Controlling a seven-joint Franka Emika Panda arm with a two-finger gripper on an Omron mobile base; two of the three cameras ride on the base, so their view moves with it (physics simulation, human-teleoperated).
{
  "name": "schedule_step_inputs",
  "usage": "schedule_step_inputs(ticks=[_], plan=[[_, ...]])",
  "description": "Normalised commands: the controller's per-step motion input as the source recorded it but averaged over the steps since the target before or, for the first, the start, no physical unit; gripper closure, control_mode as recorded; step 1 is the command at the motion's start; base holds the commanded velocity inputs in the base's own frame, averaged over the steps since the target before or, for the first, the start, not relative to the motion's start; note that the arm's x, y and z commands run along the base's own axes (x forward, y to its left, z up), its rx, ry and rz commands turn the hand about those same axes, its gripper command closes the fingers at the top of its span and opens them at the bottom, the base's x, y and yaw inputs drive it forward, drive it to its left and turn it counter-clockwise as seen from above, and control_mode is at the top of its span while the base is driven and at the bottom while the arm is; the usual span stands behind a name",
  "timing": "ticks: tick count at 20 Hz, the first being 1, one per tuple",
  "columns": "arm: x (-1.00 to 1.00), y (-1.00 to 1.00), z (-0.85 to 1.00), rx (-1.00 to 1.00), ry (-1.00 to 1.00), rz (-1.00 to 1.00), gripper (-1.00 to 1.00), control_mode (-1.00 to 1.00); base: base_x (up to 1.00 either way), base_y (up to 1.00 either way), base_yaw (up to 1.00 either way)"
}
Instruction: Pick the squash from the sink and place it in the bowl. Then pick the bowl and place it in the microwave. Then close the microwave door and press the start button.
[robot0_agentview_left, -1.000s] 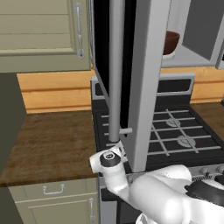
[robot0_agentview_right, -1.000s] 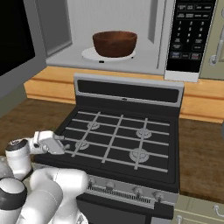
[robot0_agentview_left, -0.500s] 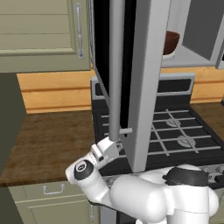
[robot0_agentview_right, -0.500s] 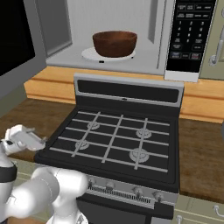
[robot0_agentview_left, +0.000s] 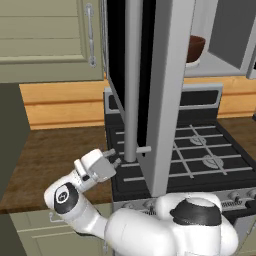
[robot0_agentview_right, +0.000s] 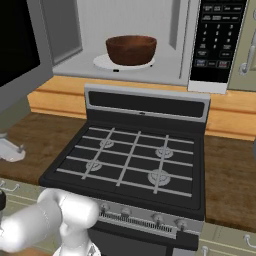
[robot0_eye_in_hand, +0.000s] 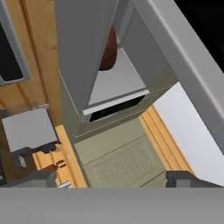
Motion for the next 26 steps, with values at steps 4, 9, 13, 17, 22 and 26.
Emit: schedule_step_inputs(ticks=[4, 9, 13, 17, 22, 26], plan=[[-0.48, 0.19, 0.63, 0.0, -0.01, 0.0, -1.0, -1.0, 0.0, 0.0, 0.0], [-0.57, 0.06, 0.75, 0.0, -0.01, 0.0, -1.0, -1.0, 0.0, 0.0, 0.0], [-0.73, 0.01, 0.79, 0.0, 0.0, 0.0, -1.0, -1.0, 0.0, 0.0, 0.0], [-0.71, -0.03, 0.67, 0.01, 0.0, 0.0, -1.0, -1.0, 0.0, 0.0, 0.0], [-0.58, -0.27, 0.72, 0.06, 0.01, 0.0, -1.0, -1.0, 0.0, 0.0, 0.0], [-0.41, -0.45, 0.59, 0.07, 0.06, 0.0, -1.0, -1.0, 0.0, 0.0, 0.0]])
